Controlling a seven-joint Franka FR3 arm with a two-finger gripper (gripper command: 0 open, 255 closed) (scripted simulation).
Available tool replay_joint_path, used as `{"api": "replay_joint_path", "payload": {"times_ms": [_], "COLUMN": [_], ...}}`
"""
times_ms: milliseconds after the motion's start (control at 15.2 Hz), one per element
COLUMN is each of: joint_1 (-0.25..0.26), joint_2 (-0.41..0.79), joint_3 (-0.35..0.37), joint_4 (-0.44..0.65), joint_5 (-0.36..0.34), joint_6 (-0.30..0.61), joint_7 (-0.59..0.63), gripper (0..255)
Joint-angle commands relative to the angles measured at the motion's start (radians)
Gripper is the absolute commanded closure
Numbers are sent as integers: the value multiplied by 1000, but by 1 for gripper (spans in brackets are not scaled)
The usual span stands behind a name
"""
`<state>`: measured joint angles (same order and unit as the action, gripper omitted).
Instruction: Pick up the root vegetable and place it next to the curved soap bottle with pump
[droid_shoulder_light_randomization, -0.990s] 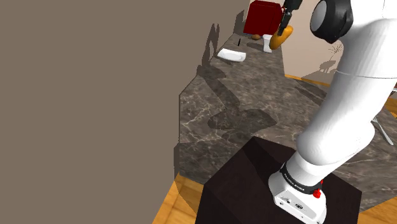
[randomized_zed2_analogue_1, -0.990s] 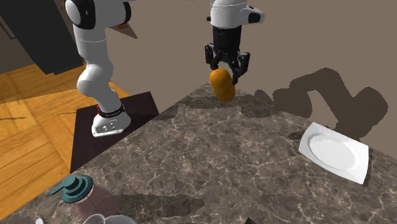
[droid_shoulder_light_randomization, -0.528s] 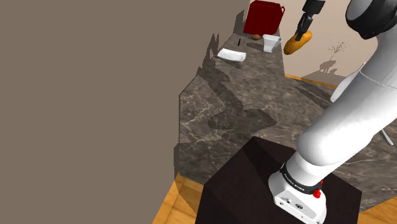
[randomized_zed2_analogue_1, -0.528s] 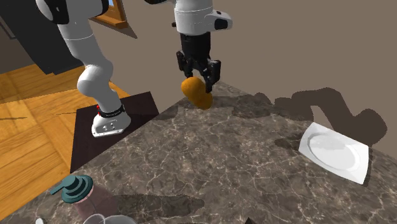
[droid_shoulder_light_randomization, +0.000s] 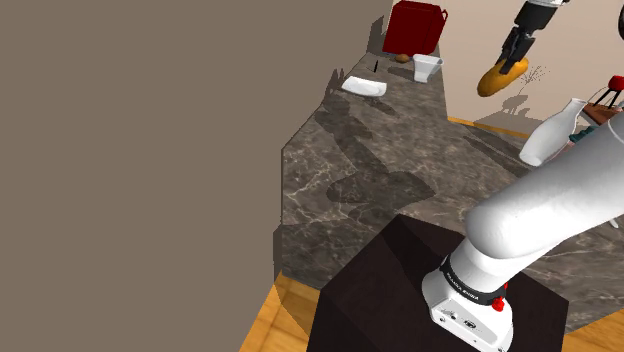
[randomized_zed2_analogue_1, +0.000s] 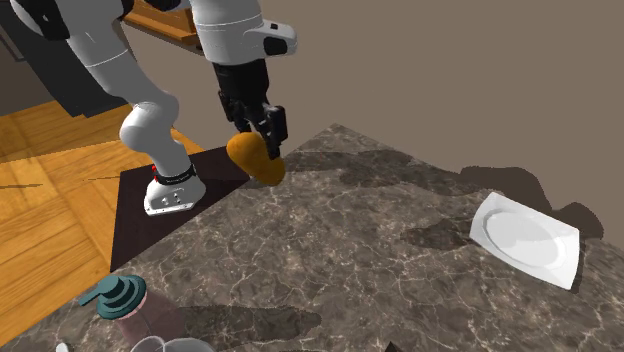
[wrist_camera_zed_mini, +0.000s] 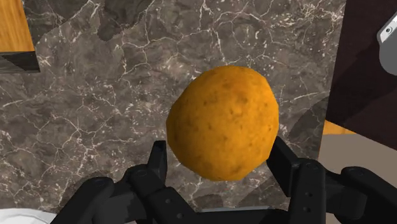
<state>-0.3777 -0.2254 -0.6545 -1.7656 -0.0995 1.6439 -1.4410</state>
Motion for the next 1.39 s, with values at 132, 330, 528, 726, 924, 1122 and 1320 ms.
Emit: {"api": "replay_joint_path", "payload": {"times_ms": [132, 330, 528, 726, 924, 1122, 1320], "joint_1": [-38, -69, -100, -130, -158, -182, -201], "joint_2": [-95, -155, -207, -250, -285, -311, -329], "joint_3": [-16, -33, -55, -81, -113, -150, -194], "joint_4": [-66, -100, -124, -137, -140, -133, -116], "joint_5": [-58, -97, -133, -167, -198, -226, -253], "joint_6": [-11, -23, -38, -54, -71, -87, -103], "joint_7": [-43, -82, -127, -177, -232, -292, -356], "gripper": [255, 255, 255, 255, 255, 255, 255]}}
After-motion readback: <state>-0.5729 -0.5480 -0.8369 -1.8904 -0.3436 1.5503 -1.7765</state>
